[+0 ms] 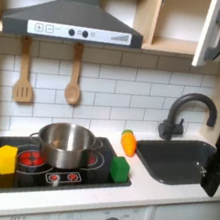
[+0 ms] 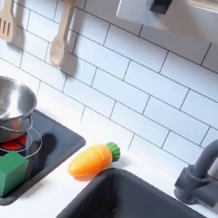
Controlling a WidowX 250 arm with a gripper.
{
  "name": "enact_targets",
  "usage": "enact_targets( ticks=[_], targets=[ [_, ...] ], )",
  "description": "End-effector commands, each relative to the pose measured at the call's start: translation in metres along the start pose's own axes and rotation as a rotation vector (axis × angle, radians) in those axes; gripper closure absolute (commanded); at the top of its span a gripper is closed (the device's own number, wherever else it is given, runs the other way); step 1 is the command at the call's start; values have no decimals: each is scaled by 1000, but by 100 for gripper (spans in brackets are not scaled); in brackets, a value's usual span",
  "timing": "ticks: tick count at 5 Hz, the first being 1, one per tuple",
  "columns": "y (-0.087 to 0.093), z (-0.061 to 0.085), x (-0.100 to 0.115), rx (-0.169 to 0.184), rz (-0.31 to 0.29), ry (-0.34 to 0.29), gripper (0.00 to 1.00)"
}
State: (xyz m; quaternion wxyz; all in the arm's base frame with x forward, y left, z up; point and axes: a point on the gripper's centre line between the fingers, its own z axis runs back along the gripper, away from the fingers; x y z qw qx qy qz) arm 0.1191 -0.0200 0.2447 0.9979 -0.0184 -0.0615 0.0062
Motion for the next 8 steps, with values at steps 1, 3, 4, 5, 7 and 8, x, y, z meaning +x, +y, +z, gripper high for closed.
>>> enact_targets(
  ticks=[1, 3, 4, 5, 7, 8],
  targets=[
    [0, 0, 0, 0, 0, 0, 0],
    [7, -4, 16, 6, 15, -3, 0],
    [12, -6, 29, 13, 33, -11, 0],
    [23, -4, 42, 35, 74, -43, 0],
    [44, -4, 69, 45, 132, -70, 0],
    [56, -4, 87, 53, 160, -91, 91]
  ],
)
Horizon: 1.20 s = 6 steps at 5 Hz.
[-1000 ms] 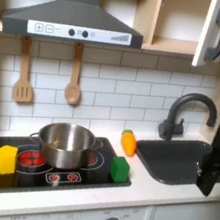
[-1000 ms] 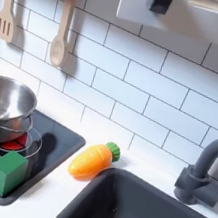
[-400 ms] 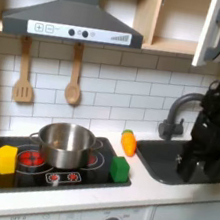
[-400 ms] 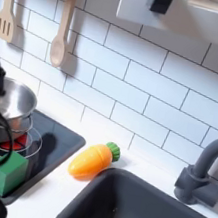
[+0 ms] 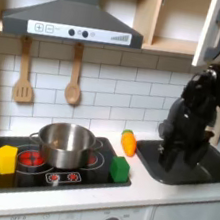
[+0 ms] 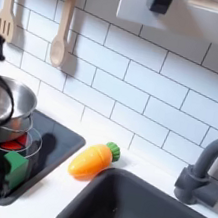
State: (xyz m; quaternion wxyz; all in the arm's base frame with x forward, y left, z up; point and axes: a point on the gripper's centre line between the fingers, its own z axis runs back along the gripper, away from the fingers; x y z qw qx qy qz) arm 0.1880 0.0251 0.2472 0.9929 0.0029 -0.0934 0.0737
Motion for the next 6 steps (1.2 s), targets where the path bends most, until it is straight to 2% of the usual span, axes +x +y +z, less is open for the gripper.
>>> enact_targets(
  ticks=[1, 4, 5, 6],
  targets=[
    [20, -3, 42, 16, 70, -58, 100],
    [38, -4, 111, 8, 129, -175, 100],
    [43, 0, 131, 5, 133, -228, 100],
    [45, 12, 152, 3, 126, -305, 100]
  ],
)
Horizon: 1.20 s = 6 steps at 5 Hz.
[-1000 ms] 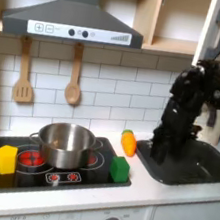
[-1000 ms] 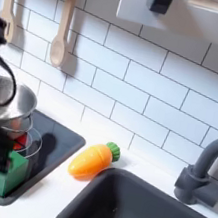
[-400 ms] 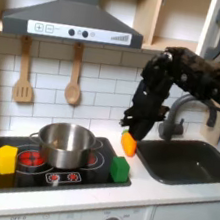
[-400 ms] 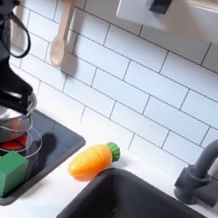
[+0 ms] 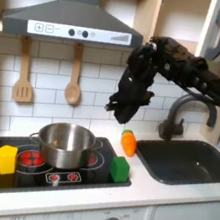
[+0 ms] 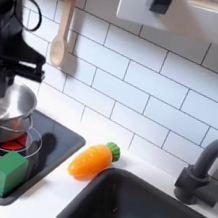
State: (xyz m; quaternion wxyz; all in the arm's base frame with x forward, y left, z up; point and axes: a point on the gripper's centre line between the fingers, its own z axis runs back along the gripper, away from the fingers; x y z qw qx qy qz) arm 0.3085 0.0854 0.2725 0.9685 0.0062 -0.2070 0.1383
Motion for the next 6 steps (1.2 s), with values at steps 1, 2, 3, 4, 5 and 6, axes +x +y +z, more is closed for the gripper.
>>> enact_targets(
  ticks=[1, 2, 3, 4, 5, 6],
  targets=[
    [-1, 15, 41, -11, -16, -141, 100],
    [0, 25, 56, -16, -23, -208, 100],
    [7, 34, 71, -13, -24, -278, 100],
    [9, 41, 83, -13, -23, -333, 100],
    [15, 49, 92, -8, -15, -373, 100],
    [18, 55, 96, -6, -9, -401, 100]
  ],
)
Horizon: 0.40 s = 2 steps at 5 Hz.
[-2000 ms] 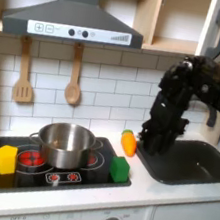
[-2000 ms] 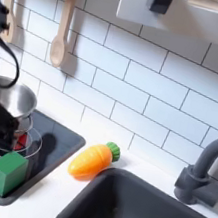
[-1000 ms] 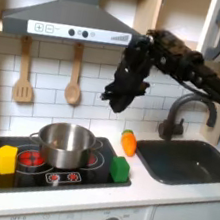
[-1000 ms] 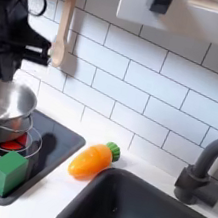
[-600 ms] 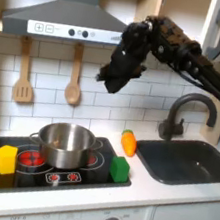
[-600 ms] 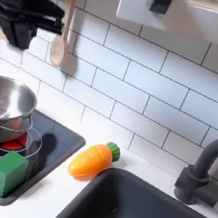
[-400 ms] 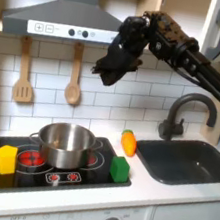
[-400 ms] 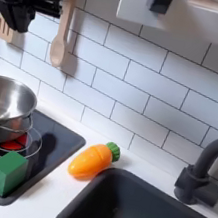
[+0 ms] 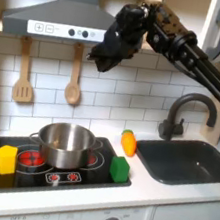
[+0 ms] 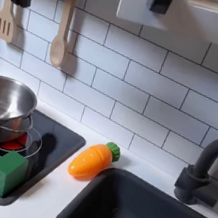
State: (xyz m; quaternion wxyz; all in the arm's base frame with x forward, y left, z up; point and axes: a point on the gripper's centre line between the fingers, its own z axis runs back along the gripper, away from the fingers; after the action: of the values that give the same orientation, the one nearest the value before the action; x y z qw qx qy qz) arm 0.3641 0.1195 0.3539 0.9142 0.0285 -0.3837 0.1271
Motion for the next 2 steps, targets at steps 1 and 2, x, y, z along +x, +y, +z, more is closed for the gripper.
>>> enact_targets(
  ticks=[1, 2],
  targets=[
    [7, 5, 14, 14, 0, -60, 100],
    [7, 6, 19, 15, -1, -90, 100]
  ],
)
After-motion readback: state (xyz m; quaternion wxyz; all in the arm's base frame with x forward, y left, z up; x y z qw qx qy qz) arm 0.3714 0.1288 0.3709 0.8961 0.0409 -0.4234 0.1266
